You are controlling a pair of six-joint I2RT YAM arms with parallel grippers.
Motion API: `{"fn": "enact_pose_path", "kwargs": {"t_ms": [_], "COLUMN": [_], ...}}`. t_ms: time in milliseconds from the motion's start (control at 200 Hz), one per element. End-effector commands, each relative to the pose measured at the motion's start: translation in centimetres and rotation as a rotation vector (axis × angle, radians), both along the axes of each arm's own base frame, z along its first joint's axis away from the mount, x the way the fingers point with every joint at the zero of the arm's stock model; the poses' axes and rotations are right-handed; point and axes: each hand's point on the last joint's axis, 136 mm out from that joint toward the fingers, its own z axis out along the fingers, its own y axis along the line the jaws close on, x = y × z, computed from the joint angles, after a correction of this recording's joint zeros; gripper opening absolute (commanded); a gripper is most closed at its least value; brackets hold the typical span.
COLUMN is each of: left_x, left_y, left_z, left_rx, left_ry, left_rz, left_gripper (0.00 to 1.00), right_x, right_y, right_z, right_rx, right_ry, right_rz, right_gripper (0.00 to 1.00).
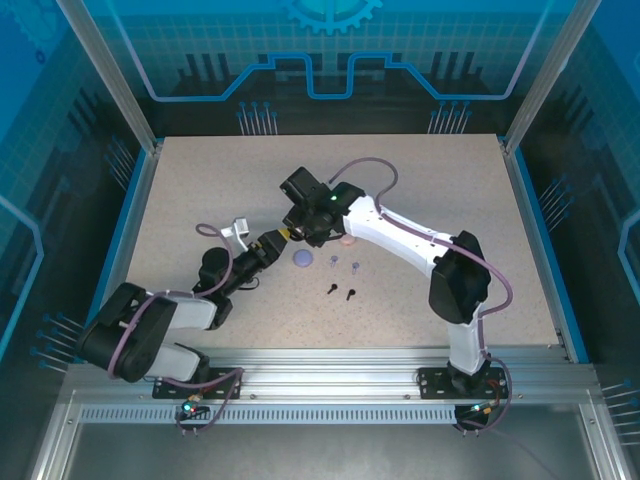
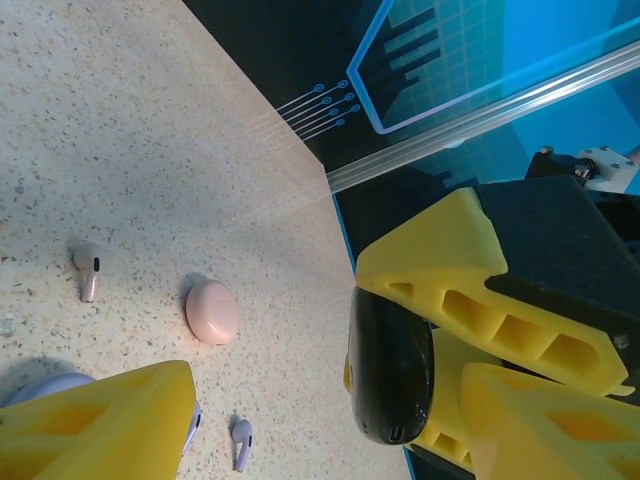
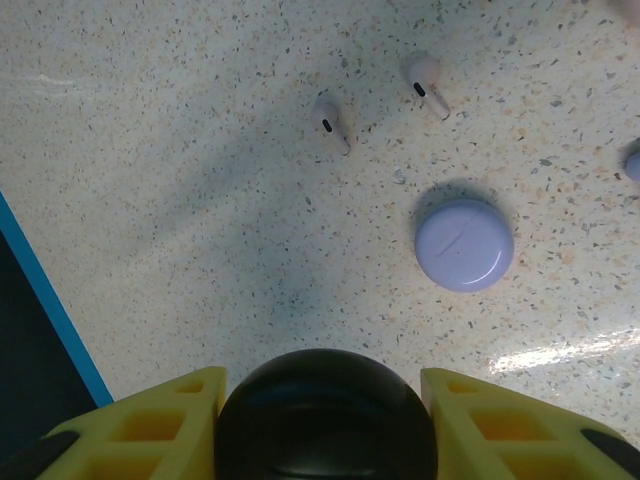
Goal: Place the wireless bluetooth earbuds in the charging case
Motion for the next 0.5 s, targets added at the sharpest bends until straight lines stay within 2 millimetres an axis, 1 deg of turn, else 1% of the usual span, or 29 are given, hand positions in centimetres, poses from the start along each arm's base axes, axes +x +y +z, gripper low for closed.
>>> {"fn": "enact_pose_path", "kwargs": {"t_ms": [0,90,205,375,490], "left_x": [-0.2,-0.1,0.0,0.2,0.4], "left_y": [-0.1,-0.2,-0.4,-0.6,-0.8], "left_z": [1.9,1.4,1.7,1.5,1.3], "left_rx": [-0.050,-0.045,-0.040,-0.033,-0.031], "left_ry": [-0.091,-0.080,-0.093,-0.087,-0.086], "left_rz": [0.004,0.003,0.000,0.002,0.000], "left_gripper": [0.69,0.67,0.62,0.59,0.55], "right_x": [0.1,0.2,0.2,0.1,0.0], "right_y": [0.5,0.7,1.1,1.4,1.6], "right_z": [0.4,0.3,0.4,-0.1,0.0], "right_rx": [-0.003,-0.002,-0.005,-0.008,-0.007], "right_ry": [-0.008,-0.006,-0.009,-0.001,-0.005], "right_rz": [-0.016,-0.012,-0.001,0.006,0.012], "right_gripper": [0.44,0.44,0.44,0.44,0.44]}}
